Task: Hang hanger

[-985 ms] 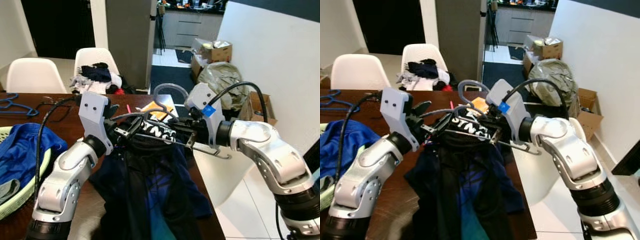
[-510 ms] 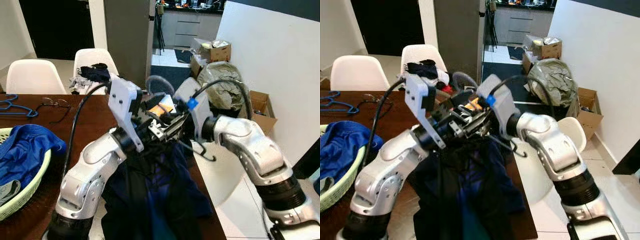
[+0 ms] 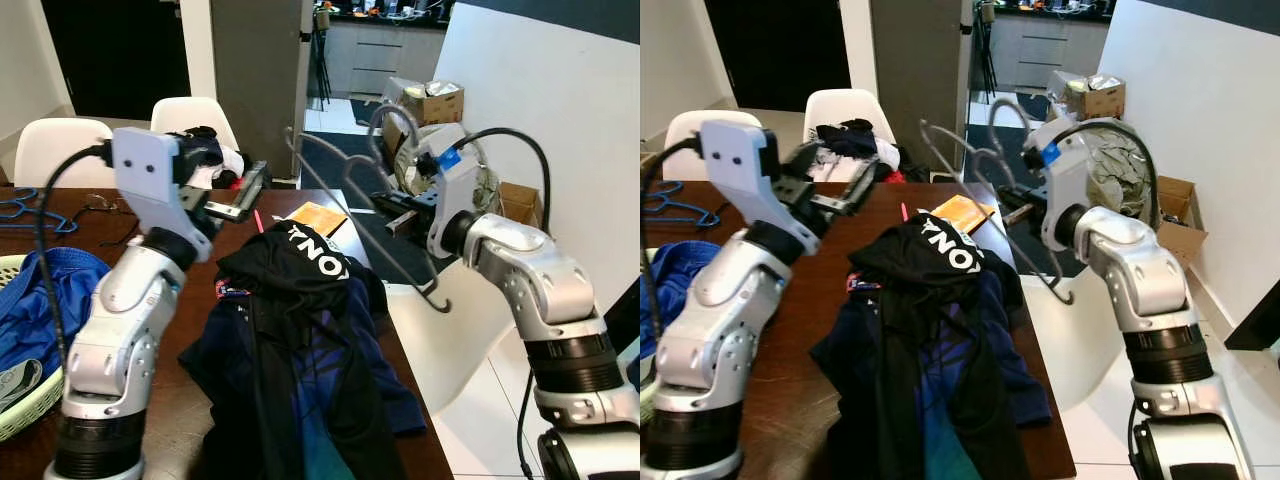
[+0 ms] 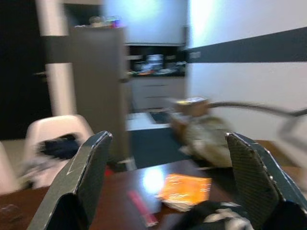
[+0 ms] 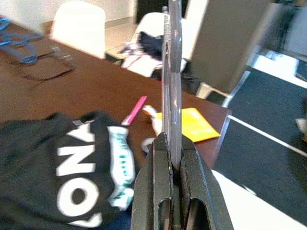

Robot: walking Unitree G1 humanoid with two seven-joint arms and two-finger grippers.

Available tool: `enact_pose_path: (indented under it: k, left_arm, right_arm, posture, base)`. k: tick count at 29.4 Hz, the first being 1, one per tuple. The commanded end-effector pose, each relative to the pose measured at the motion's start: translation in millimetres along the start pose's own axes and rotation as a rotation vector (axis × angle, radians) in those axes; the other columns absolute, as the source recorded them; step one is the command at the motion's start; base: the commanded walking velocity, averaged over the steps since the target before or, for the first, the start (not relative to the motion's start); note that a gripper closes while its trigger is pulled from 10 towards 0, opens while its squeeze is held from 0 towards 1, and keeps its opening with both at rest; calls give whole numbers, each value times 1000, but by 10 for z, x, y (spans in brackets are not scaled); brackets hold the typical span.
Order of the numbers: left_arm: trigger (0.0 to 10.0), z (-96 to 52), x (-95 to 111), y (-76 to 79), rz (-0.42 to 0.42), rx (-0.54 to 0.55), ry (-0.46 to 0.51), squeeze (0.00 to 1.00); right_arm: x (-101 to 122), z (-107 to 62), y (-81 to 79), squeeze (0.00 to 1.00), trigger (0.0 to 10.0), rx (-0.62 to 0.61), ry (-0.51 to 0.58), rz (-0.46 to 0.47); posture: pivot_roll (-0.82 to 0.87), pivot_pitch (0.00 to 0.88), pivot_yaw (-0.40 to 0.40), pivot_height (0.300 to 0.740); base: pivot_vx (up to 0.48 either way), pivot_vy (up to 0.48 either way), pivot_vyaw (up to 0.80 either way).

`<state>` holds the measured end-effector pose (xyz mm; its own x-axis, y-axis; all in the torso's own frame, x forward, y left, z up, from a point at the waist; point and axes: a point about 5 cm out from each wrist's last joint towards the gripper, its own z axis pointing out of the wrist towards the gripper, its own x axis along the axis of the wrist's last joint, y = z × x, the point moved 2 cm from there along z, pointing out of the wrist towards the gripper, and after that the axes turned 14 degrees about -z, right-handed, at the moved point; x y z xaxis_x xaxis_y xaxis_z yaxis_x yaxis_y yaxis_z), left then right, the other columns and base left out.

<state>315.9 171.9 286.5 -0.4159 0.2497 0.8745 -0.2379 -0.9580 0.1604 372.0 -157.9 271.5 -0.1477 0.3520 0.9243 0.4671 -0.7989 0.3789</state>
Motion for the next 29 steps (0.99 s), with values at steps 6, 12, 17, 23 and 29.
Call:
enact_pose_path:
  k: [6,12,17,23,29]
  left_arm:
    - [10000,-120,42,-414,102,244,18,0]
    - [10000,-386,-57,-810,190,498,-47,0]
    - [10000,-506,-143,-947,215,598,-87,0]
    - [10000,-463,-255,-889,201,589,-116,0]
    - [10000,-395,-313,-877,194,601,-123,0]
  right_arm:
    - [-4,-93,278,0,0,-133,57,42]
    - [-35,-192,387,0,10000,-179,154,162]
    - [-83,-189,413,0,10000,-231,198,238]
    - [-184,-118,351,0,10000,-266,208,302]
    - [-338,-103,247,0,10000,-294,204,323]
  posture:
    - [97,13,-68,740]
    - [102,17,-69,740]
    - [102,20,-67,740]
    - [104,19,-65,740]
    - [102,22,-63,740]
  base:
    - [0,0,0]
    - [0,0,0]
    - [0,0,0]
    - [0,0,0]
    - [-296,0,0]
